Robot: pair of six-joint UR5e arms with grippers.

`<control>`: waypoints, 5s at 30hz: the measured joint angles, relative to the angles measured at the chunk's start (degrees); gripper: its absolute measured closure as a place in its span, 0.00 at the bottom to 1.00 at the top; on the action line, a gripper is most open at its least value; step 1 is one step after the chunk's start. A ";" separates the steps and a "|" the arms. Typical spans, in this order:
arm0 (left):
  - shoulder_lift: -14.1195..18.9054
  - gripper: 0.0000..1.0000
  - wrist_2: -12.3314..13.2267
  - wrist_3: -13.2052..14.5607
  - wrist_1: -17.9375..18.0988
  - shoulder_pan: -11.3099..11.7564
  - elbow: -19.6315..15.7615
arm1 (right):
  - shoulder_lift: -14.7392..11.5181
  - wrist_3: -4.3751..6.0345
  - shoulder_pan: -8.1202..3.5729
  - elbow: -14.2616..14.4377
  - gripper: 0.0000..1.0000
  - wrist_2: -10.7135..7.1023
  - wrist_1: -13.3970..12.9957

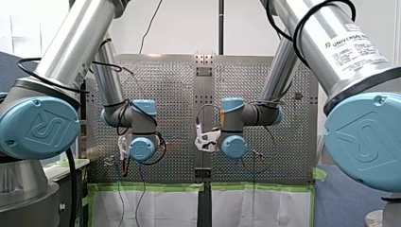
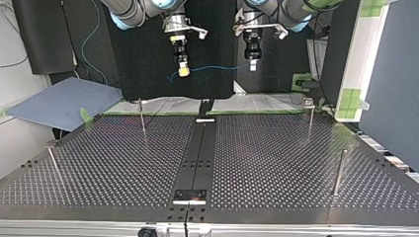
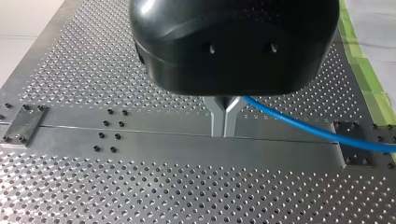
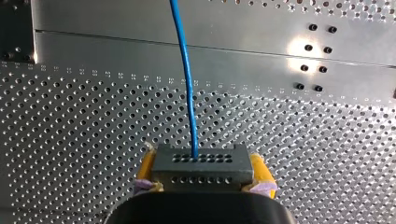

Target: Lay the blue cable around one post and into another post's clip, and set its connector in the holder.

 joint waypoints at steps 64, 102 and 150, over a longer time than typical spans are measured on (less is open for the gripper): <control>0.00 0.99 0.00 0.00 0.00 0.00 0.00 | 0.00 0.00 0.00 0.00 1.00 0.00 0.00; 0.00 0.99 0.00 0.00 0.00 0.00 0.00 | 0.00 0.00 0.00 0.00 1.00 -0.01 0.00; -2.77 0.99 0.79 0.17 5.26 0.78 -5.18 | 2.79 4.58 1.13 1.55 1.00 -2.55 4.84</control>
